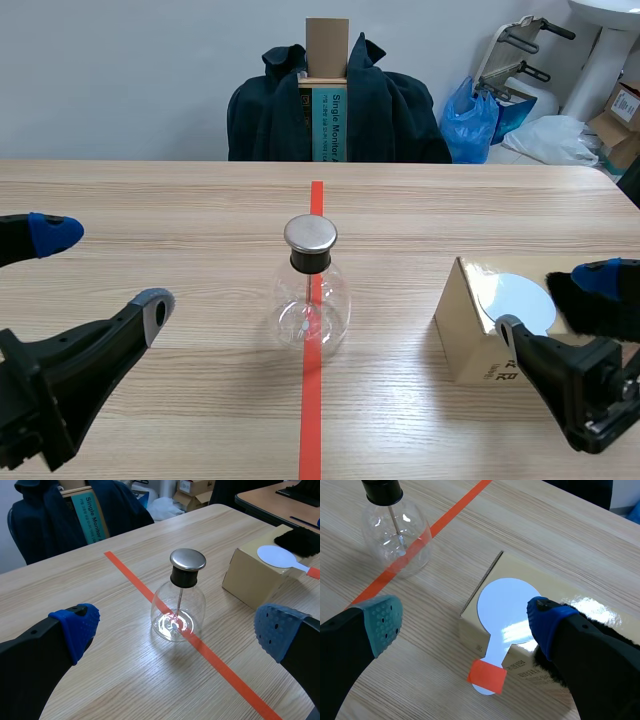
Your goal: Do the electroscope experiment.
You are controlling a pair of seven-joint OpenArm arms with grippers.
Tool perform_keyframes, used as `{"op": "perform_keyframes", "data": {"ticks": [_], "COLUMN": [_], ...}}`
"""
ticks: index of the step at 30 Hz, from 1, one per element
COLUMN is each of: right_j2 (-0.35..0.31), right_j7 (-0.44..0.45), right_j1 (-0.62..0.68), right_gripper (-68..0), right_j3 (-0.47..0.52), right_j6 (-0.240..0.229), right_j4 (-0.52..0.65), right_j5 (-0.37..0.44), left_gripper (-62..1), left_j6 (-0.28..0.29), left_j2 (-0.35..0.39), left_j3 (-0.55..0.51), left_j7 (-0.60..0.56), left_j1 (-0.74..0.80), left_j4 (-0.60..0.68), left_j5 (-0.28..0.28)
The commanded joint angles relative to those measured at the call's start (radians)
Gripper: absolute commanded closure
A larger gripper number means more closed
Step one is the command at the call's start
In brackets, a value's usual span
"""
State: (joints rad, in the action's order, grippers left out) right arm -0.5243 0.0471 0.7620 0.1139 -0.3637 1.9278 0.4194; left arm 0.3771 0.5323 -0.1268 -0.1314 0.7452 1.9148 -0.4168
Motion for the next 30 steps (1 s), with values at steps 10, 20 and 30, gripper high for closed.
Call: {"op": "perform_keyframes", "data": {"ticks": [10,20,30], "right_j2": [-0.013,-0.013,-0.013], "right_j7": [0.126,0.128,0.177], "right_j1": [-0.017,-0.017,0.014], "right_gripper": [-50.6,-50.6,-50.6], "right_j3": [0.005,0.005,0.068], "right_j6": [-0.003,-0.003,0.034], "right_j4": [0.006,0.006,0.055], "right_j5": [0.015,0.015,-0.222], "left_gripper": [-62.3,-62.3,-44.1], "left_j6": [0.002,0.002,0.002], "left_j2": [0.000,0.000,0.007], "left_j3": [0.002,0.002,0.002], "left_j7": [-0.017,-0.013,0.011], "left_j1": [0.002,0.002,0.002], "left_j4": [0.013,0.013,0.012], "left_j5": [-0.006,0.036,0.083]}}
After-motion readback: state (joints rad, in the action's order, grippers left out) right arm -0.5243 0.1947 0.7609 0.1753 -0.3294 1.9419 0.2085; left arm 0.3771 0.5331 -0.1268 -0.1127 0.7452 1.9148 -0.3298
